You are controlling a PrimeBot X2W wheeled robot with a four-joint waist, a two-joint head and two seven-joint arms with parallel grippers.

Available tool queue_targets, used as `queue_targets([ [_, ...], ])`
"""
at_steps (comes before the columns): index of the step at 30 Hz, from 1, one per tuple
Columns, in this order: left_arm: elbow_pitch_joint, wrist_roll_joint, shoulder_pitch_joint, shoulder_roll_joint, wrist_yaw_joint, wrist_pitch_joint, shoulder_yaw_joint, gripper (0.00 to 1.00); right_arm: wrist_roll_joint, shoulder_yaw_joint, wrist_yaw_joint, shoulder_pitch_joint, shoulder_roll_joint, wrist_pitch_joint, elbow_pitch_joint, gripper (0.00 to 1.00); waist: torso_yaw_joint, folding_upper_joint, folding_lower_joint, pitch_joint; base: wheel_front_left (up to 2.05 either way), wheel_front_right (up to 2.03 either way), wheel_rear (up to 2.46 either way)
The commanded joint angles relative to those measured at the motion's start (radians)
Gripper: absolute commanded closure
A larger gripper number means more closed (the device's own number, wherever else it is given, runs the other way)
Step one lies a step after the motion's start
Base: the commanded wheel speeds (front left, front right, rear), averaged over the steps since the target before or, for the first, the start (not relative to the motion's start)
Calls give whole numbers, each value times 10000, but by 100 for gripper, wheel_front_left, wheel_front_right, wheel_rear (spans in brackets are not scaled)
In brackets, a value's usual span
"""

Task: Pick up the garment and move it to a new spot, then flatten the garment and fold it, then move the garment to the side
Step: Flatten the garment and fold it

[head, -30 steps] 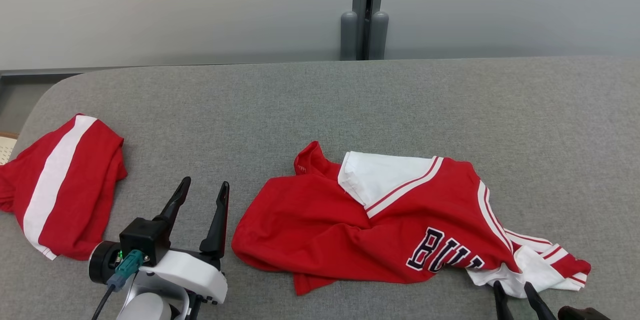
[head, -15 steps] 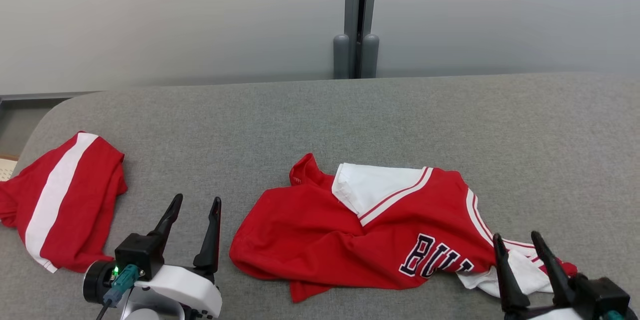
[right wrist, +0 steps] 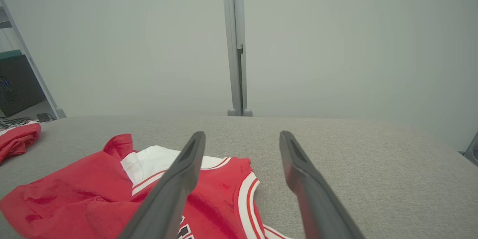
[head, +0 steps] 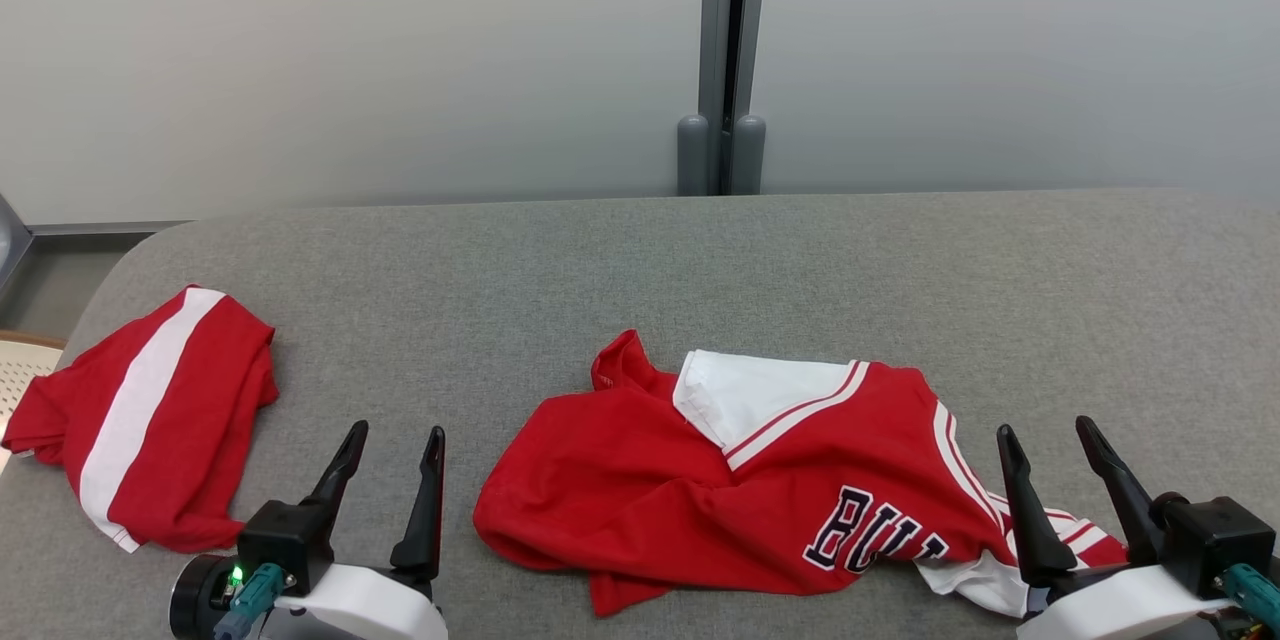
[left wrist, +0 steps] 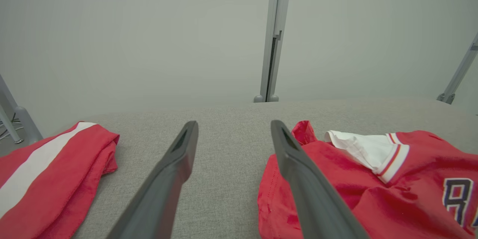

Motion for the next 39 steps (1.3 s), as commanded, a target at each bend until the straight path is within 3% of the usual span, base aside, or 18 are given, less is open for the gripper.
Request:
queue_targets([
  [1,-37,19,72,47,57,-13,13,0,59,-15,0,53,-53,38,22,0,23,0,0,-33,0,0,0],
  [23,-165,-22,-197,54,76,93,-259,0,182,-194,0,-145,-30,228,370,0,419,0,0,117,0,0,0],
  [30,-300,80,-662,-39,20,72,-346,0,546,-384,0,-1210,-323,341,1470,0,1077,0,0,788,0,0,0],
  [39,-209,206,-1430,-393,-200,6,-424,0,1004,540,0,-3771,-1084,764,3917,0,1718,0,0,1992,0,0,0],
])
